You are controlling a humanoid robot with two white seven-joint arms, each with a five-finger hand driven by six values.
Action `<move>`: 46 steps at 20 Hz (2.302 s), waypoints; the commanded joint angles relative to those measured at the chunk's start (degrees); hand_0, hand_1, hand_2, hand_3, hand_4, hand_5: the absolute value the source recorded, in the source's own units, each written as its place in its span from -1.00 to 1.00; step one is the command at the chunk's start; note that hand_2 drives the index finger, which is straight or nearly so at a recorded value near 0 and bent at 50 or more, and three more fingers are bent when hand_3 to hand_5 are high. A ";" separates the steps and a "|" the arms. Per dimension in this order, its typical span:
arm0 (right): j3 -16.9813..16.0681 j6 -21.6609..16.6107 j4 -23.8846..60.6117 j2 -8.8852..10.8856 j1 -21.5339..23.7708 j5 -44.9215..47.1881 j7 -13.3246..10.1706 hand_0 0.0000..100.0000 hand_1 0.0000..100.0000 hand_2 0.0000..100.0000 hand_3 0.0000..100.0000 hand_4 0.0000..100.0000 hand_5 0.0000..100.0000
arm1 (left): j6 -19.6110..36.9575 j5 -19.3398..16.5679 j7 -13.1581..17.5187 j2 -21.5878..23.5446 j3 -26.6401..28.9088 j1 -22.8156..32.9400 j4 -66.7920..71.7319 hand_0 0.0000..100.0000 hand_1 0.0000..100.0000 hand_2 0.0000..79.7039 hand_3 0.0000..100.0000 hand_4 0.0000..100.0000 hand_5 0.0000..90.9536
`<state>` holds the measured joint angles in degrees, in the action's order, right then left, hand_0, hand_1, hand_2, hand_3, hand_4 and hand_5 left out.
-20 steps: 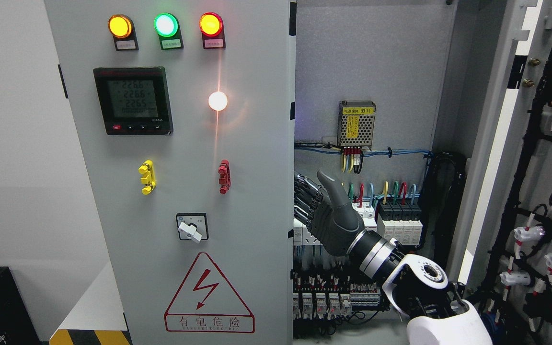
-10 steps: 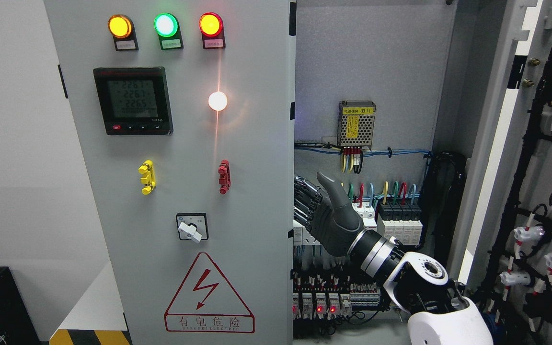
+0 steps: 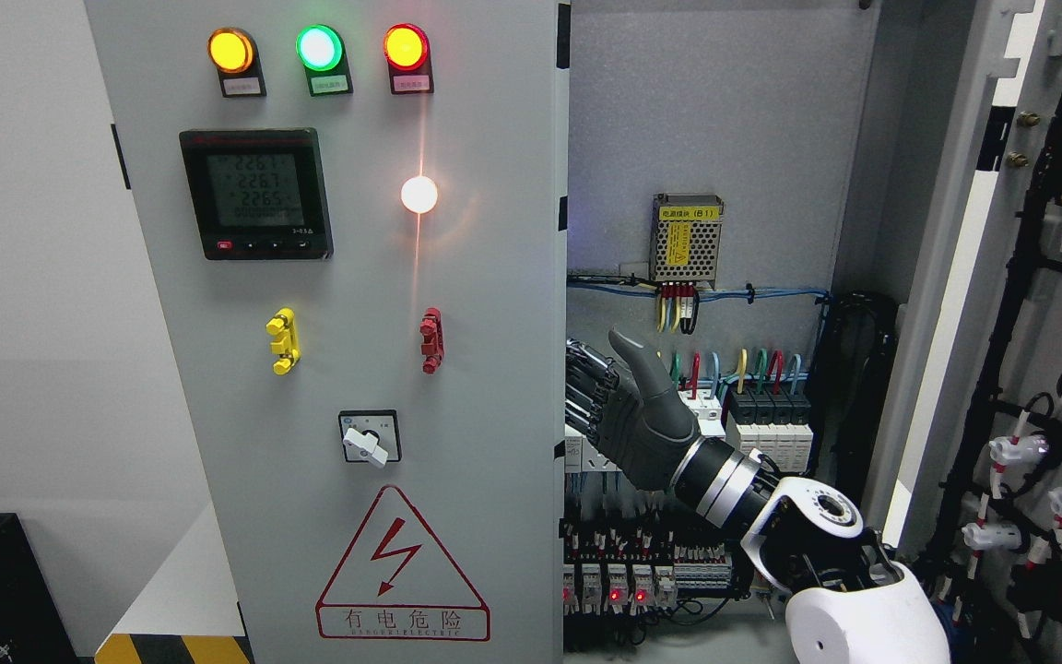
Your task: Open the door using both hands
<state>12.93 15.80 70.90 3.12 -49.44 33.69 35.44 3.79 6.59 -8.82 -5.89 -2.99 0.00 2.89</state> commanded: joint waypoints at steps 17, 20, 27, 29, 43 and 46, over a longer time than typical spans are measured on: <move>-0.53 0.28 -4.19 0.04 -2.33 0.68 5.33 -0.62 -1.00 -1.00 -1.00 -1.00 -1.00 | -0.01 0.00 0.03 0.00 0.00 0.53 0.01 -1.00 -1.00 -1.00 -1.00 -1.00 -1.00; -0.53 0.28 -4.19 0.04 -2.33 0.68 6.75 -0.62 -1.00 -1.00 -1.00 -1.00 -1.00 | -0.01 0.00 0.03 0.00 0.00 0.53 0.01 -1.00 -1.00 -1.00 -1.00 -1.00 -1.00; -0.53 0.28 -4.37 0.04 -2.68 0.85 6.92 -0.62 -1.00 -1.00 -1.00 -1.00 -1.00 | -0.01 0.00 0.03 0.00 0.00 0.53 0.01 -1.00 -1.00 -1.00 -1.00 -1.00 -1.00; -0.54 0.28 -4.37 0.04 -2.68 1.03 6.92 -0.62 -1.00 -1.00 -1.00 -1.00 -1.00 | -0.01 0.00 0.03 0.00 0.00 0.53 0.01 -1.00 -1.00 -1.00 -1.00 -1.00 -1.00; -0.53 0.19 -4.02 0.13 -2.86 1.03 7.01 -0.62 -1.00 -1.00 -1.00 -1.00 -1.00 | -0.01 0.00 0.03 0.00 0.00 0.53 0.01 -1.00 -1.00 -1.00 -1.00 -1.00 -1.00; -0.45 0.28 -3.93 0.13 -2.77 1.03 7.01 -0.62 -1.00 -1.00 -1.00 -1.00 -1.00 | -0.01 0.00 0.03 0.00 0.00 0.53 0.01 -1.00 -1.00 -1.00 -1.00 -1.00 -1.00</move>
<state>12.41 16.04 66.78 3.21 -52.23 34.73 42.57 3.79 6.59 -8.82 -5.89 -2.99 0.00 2.89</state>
